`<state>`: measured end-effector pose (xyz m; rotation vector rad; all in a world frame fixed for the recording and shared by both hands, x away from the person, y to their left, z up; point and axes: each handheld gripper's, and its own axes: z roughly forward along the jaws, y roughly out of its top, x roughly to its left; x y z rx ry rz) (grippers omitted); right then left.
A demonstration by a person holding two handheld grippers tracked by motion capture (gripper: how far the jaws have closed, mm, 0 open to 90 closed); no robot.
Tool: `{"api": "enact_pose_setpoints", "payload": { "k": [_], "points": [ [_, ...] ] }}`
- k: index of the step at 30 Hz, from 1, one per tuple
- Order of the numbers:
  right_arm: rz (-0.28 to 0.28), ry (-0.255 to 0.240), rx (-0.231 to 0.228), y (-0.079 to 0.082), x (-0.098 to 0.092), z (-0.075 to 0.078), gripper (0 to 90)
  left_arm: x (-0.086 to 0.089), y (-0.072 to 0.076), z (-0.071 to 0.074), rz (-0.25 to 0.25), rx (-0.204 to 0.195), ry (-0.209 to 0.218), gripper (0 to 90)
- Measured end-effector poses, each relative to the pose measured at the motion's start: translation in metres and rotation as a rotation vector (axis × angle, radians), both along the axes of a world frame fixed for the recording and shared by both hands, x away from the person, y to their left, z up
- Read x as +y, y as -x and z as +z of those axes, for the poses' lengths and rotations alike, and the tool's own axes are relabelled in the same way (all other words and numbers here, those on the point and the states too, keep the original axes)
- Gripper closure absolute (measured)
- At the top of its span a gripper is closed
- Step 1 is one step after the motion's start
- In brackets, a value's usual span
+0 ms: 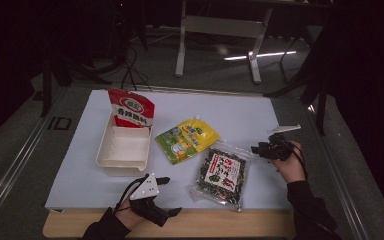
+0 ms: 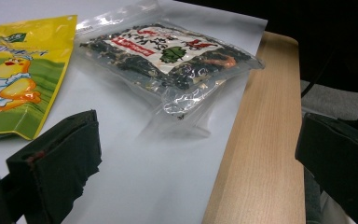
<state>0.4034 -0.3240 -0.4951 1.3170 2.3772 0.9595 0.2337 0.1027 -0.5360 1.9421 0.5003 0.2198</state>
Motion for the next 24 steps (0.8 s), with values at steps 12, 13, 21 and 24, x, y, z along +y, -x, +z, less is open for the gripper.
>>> {"api": "enact_pose_setpoints", "payload": {
  "k": [12, 13, 21, 24],
  "points": [
    [0.096, -0.060, 0.144, -0.016, -0.004, -0.029, 62.7, 0.000, -0.001, -0.001, -0.004, 0.003, 0.000, 1.2],
    [0.104, -0.057, 0.146, -0.016, -0.003, -0.029, 65.2, 0.000, -0.001, -0.001, -0.004, 0.005, -0.001, 1.2],
    [0.094, -0.011, 0.153, -0.019, 0.001, -0.027, 85.8, -0.001, -0.001, -0.001, -0.006, 0.008, -0.001, 1.2],
    [0.114, -0.016, 0.137, -0.017, 0.003, -0.021, 89.4, -0.001, -0.001, -0.001, -0.004, 0.008, 0.002, 1.2]
  ]
}}
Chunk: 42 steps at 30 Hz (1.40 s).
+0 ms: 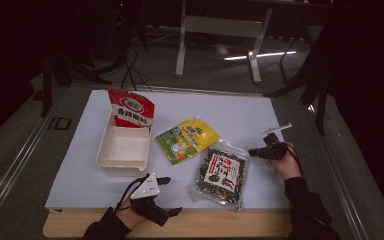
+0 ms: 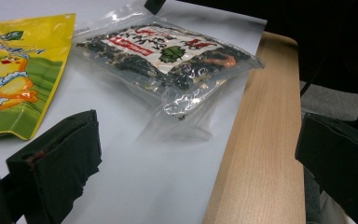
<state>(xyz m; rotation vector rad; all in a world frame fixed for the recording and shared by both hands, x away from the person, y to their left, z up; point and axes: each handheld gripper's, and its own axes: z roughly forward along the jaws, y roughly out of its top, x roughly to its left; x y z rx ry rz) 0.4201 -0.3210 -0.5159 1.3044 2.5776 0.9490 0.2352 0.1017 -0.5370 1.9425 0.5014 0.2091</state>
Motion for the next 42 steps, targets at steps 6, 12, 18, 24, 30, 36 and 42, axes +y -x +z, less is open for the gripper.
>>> {"api": "enact_pose_setpoints", "payload": {
  "k": [6, 12, 18, 24, 30, 36, 42],
  "points": [
    [0.010, 0.038, -0.073, 0.008, 0.007, 0.018, 89.7, 0.000, 0.001, 0.001, 0.001, -0.004, 0.002, 1.2],
    [0.019, 0.062, -0.158, 0.016, 0.012, 0.042, 89.9, 0.001, 0.001, 0.002, 0.002, -0.005, 0.002, 1.2],
    [0.022, 0.067, -0.225, 0.025, 0.011, 0.067, 89.9, 0.001, 0.000, 0.002, 0.006, -0.002, 0.006, 1.2],
    [0.029, 0.050, -0.298, 0.035, 0.008, 0.093, 90.0, 0.000, 0.000, 0.002, 0.006, -0.002, 0.005, 1.2],
    [0.061, 0.044, -0.367, 0.048, 0.015, 0.117, 90.0, 0.000, 0.000, 0.002, 0.007, -0.002, 0.004, 1.2],
    [0.108, 0.016, -0.422, 0.059, 0.026, 0.137, 90.0, 0.001, 0.000, 0.003, 0.013, 0.001, 0.003, 1.2],
    [0.172, -0.017, -0.458, 0.069, 0.037, 0.152, 90.0, 0.002, -0.001, 0.004, 0.023, -0.002, 0.005, 1.2]
  ]
}}
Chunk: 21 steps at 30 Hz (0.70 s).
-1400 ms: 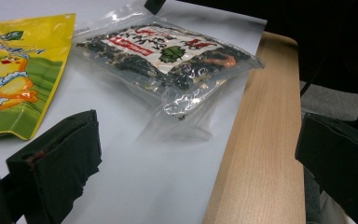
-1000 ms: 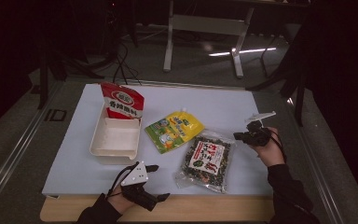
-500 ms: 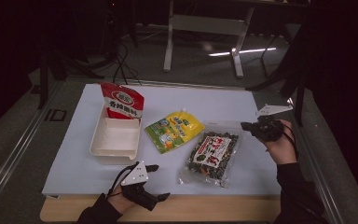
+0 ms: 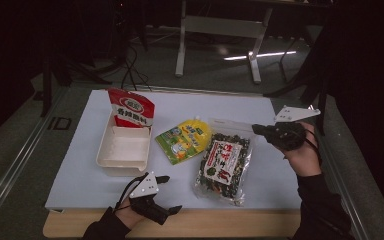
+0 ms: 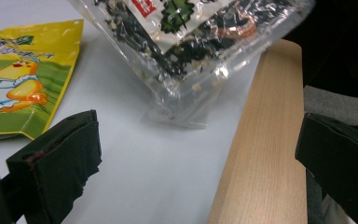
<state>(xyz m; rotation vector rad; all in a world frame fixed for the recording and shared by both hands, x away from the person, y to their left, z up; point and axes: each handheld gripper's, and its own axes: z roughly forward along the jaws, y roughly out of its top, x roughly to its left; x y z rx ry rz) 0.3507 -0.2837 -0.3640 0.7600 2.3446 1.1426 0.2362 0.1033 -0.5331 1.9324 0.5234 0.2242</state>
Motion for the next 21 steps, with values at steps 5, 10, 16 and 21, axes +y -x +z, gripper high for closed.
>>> {"api": "enact_pose_setpoints", "payload": {
  "k": [5, 10, 16, 21],
  "points": [
    [0.064, 0.006, 0.005, 0.008, 0.012, 0.002, 90.0, 0.001, -0.004, 0.004, 0.032, 0.004, -0.009, 1.2],
    [0.132, 0.001, 0.005, 0.013, 0.024, 0.004, 90.0, 0.005, -0.014, 0.017, 0.076, 0.019, 0.045, 3.9],
    [0.211, -0.016, -0.041, 0.027, 0.040, 0.020, 90.0, 0.002, -0.025, 0.031, 0.079, 0.060, 0.037, 4.1],
    [0.296, -0.031, -0.086, 0.043, 0.054, 0.041, 90.0, 0.000, -0.029, 0.034, 0.086, 0.051, 0.040, 3.4]
  ]
}}
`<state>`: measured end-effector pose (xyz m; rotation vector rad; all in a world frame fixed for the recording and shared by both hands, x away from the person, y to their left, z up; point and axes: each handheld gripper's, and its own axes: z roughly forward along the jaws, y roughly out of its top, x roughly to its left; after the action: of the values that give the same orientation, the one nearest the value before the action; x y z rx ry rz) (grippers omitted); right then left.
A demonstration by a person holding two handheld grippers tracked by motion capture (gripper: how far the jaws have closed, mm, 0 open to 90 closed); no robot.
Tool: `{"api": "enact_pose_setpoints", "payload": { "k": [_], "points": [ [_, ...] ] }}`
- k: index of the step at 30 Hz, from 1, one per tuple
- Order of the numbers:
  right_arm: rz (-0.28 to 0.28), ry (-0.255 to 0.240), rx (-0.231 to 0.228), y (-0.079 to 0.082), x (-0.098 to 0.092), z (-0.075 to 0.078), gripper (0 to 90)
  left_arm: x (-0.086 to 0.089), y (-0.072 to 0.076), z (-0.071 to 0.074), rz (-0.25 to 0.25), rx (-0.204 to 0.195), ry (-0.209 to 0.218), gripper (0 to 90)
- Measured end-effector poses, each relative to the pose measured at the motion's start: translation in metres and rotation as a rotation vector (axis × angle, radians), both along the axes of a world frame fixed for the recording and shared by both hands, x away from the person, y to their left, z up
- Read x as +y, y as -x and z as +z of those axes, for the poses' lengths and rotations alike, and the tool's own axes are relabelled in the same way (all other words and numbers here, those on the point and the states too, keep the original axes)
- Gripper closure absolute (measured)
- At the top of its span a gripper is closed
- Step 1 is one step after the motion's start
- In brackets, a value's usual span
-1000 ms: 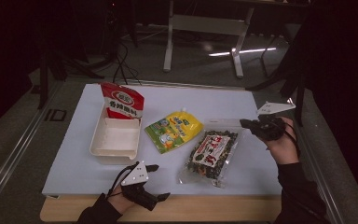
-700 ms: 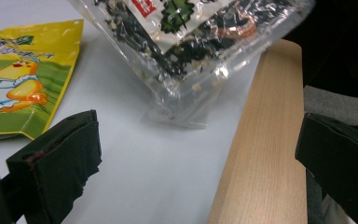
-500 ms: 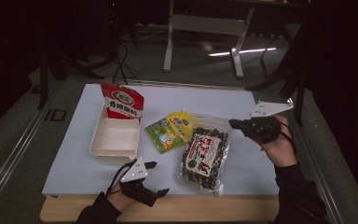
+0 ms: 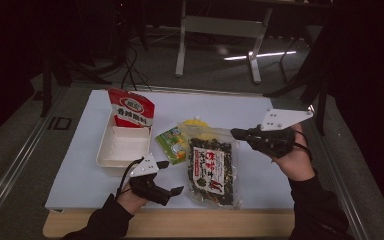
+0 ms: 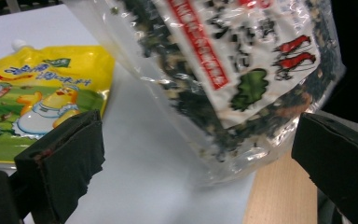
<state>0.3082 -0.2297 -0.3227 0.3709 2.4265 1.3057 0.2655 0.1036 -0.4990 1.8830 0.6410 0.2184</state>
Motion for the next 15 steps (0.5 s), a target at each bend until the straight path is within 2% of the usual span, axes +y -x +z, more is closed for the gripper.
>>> {"api": "enact_pose_setpoints", "payload": {
  "k": [3, 8, 11, 15],
  "points": [
    [0.055, -0.012, -0.007, 0.006, 0.007, 0.013, 90.0, 0.002, -0.003, 0.001, 0.006, 0.000, -0.001, 3.4],
    [0.110, -0.017, -0.023, 0.012, 0.017, 0.028, 90.0, 0.004, -0.006, 0.003, -0.002, 0.000, 0.037, 4.2],
    [0.112, 0.002, -0.047, 0.014, 0.021, 0.033, 90.0, 0.004, -0.007, 0.004, -0.003, 0.001, 0.038, 5.0],
    [0.122, 0.001, -0.069, 0.013, 0.028, 0.045, 90.0, 0.009, -0.013, 0.004, 0.013, -0.009, 0.082, 6.4]
  ]
}}
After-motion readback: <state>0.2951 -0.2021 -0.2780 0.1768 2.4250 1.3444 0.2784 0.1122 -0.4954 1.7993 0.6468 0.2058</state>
